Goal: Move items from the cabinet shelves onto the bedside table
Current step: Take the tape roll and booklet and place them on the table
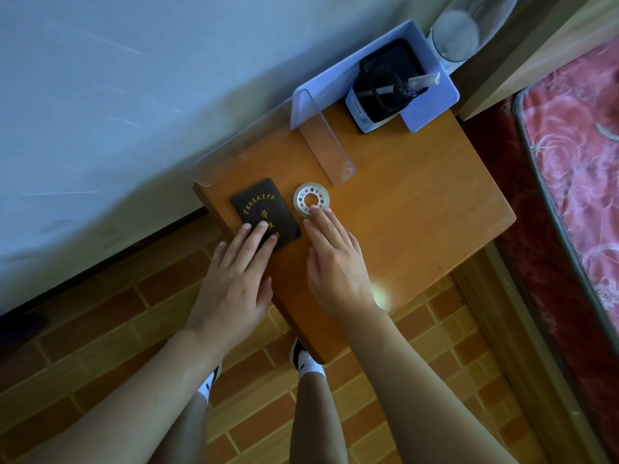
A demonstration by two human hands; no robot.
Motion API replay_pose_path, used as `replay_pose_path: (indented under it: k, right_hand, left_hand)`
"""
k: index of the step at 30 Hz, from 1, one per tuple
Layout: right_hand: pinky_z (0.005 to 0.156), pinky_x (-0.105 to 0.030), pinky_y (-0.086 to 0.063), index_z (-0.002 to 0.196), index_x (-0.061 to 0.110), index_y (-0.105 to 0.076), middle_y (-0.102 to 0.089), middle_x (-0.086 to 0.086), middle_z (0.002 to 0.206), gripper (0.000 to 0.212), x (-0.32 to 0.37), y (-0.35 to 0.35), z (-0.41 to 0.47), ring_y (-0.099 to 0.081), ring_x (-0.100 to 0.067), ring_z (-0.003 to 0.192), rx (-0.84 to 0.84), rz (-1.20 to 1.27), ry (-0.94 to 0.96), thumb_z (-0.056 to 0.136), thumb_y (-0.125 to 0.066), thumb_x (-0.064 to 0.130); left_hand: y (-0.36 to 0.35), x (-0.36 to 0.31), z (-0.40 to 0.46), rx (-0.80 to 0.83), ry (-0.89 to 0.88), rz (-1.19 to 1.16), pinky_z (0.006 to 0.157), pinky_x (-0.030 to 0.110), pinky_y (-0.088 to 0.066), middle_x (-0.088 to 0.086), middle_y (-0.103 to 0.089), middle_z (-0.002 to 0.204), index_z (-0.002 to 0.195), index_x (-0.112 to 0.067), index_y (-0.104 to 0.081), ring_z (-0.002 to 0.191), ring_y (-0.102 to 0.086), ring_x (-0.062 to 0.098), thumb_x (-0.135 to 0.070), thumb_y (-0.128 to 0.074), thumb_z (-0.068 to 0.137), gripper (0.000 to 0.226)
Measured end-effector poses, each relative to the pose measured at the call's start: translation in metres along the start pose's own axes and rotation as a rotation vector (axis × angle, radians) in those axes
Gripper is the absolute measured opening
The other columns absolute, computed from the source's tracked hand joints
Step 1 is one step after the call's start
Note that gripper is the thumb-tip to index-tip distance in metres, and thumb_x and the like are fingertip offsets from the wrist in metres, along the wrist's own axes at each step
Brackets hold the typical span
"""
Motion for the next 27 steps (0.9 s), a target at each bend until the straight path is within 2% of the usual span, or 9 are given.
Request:
replay_pose_path:
  k: [7, 14, 27]
  right_hand:
    - [0.126, -0.052, -0.031, 0.154, 0.006, -0.049, -0.032, -0.007, 0.17, 0.058, 0.005, -0.004, 0.022, -0.016, -0.021, 0.162, 0.03, -0.017, -0.011, 0.096, -0.04, 0.009]
    - [0.126, -0.053, -0.03, 0.154, 0.004, -0.047, -0.032, -0.01, 0.17, 0.064, 0.014, -0.003, 0.045, -0.017, -0.025, 0.162, 0.021, 0.018, -0.031, 0.09, -0.041, 0.005]
    - [0.13, -0.049, -0.021, 0.158, 0.006, -0.041, -0.024, -0.009, 0.173, 0.063, 0.022, -0.005, 0.068, -0.01, -0.024, 0.163, 0.08, 0.024, -0.036, 0.096, -0.037, 0.01]
  left_hand:
    - [0.005, -0.002, 0.019, -0.014, -0.004, 0.011, 0.126, 0.055, -0.027, 0.005, -0.016, 0.175, 0.163, -0.016, -0.034, 0.163, -0.01, 0.025, -0.027, -0.057, 0.103, 0.065]
    - [0.012, -0.001, 0.032, -0.021, 0.033, 0.026, 0.125, 0.059, -0.029, 0.007, -0.02, 0.174, 0.162, -0.016, -0.035, 0.162, -0.014, 0.028, -0.028, -0.059, 0.1, 0.068]
    - [0.016, 0.003, 0.039, -0.035, 0.015, -0.024, 0.126, 0.059, -0.026, 0.005, -0.022, 0.174, 0.162, -0.018, -0.035, 0.163, -0.013, 0.027, -0.024, -0.059, 0.099, 0.067]
Point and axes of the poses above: each hand's wrist, its own z-axis towards the middle knuckle, its own y-axis out of the back of the hand, x = y × z, the point moved 9 cm from there along z, towards the middle knuckle
